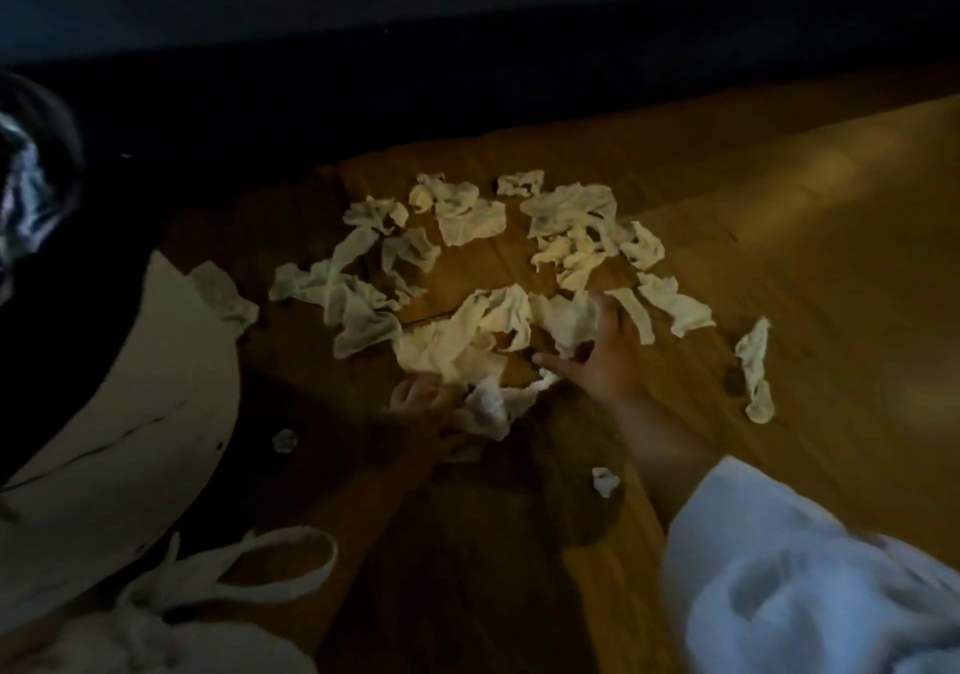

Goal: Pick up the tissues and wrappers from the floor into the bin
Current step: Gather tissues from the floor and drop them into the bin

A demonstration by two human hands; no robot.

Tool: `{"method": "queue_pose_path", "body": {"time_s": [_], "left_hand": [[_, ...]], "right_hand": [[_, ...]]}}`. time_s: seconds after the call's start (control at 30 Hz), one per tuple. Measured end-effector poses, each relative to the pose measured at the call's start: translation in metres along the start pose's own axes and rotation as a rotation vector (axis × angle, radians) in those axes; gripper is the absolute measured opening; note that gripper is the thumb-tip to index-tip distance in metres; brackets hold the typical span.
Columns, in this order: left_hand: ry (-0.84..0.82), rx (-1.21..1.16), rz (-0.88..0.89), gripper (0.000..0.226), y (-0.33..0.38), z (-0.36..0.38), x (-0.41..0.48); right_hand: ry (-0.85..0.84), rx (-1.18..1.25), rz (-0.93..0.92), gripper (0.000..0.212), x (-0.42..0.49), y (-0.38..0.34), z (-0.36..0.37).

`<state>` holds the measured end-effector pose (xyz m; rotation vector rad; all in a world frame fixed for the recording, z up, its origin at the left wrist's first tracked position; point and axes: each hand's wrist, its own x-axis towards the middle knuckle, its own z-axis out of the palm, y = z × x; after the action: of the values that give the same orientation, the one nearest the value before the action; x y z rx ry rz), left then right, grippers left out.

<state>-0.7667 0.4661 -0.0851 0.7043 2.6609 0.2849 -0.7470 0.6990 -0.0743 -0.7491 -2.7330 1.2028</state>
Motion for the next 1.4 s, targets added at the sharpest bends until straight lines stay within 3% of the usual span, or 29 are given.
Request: {"method": "queue_pose_path", "body": {"time_s": [0.07,0.2,0.3,0.37,0.47,0.6,0.67,0.73,0.8,0.93,1.03,1.3,1.4], "left_hand": [[0.167,-0.193,0.060,0.039,-0.005,0.007,-0.007],[0.351,-0.487,-0.062,0.029,0.001,-0.003,-0.012],[0.614,-0.598,-0.045,0.030,0.004,-0.011,-0.008],[0.693,-0.639,-0.015,0.037,0.004,-0.018,-0.001],[0.527,-0.698,-0.133,0.070,0.010,-0.031,0.014],[0.260,-0.439,-0.188,0.054,0.042,-0.029,0.035],[0.167,-0.299,-0.190,0.062,0.062,-0.017,0.041],[0.120,-0.196,-0.168,0.069,0.076,0.001,0.044],[0.102,-0.134,-0.132,0.061,0.084,0.017,0.044],[0.140,-0.197,-0.079,0.047,0.094,0.023,0.040],[0.153,-0.275,-0.047,0.046,0.092,0.021,0.039],[0.220,-0.717,-0.320,0.053,0.094,-0.013,0.032],[0.265,-0.886,-0.332,0.045,0.098,-0.038,0.013]], "right_hand": [[-0.059,0.005,-0.003,0.114,0.011,0.001,0.008],[-0.091,-0.018,-0.051,0.107,0.026,-0.013,0.035],[-0.218,-0.159,-0.190,0.075,0.032,-0.019,0.054],[-0.166,-0.067,-0.182,0.049,0.032,-0.019,0.056],[0.151,0.188,-0.017,0.034,0.027,-0.019,0.041],[0.504,0.310,0.156,0.034,0.012,-0.005,0.002],[0.648,0.305,0.129,0.027,0.003,0.010,-0.018],[0.713,0.271,0.162,0.039,-0.002,0.026,-0.035],[0.707,0.162,0.271,0.058,0.000,0.046,-0.051],[0.512,-0.190,0.418,0.047,0.003,0.088,-0.069],[0.345,-0.303,0.343,0.041,-0.007,0.103,-0.053],[0.388,0.091,0.213,0.039,-0.012,0.052,-0.037],[0.325,0.125,0.136,0.029,-0.012,0.011,-0.042]]}}
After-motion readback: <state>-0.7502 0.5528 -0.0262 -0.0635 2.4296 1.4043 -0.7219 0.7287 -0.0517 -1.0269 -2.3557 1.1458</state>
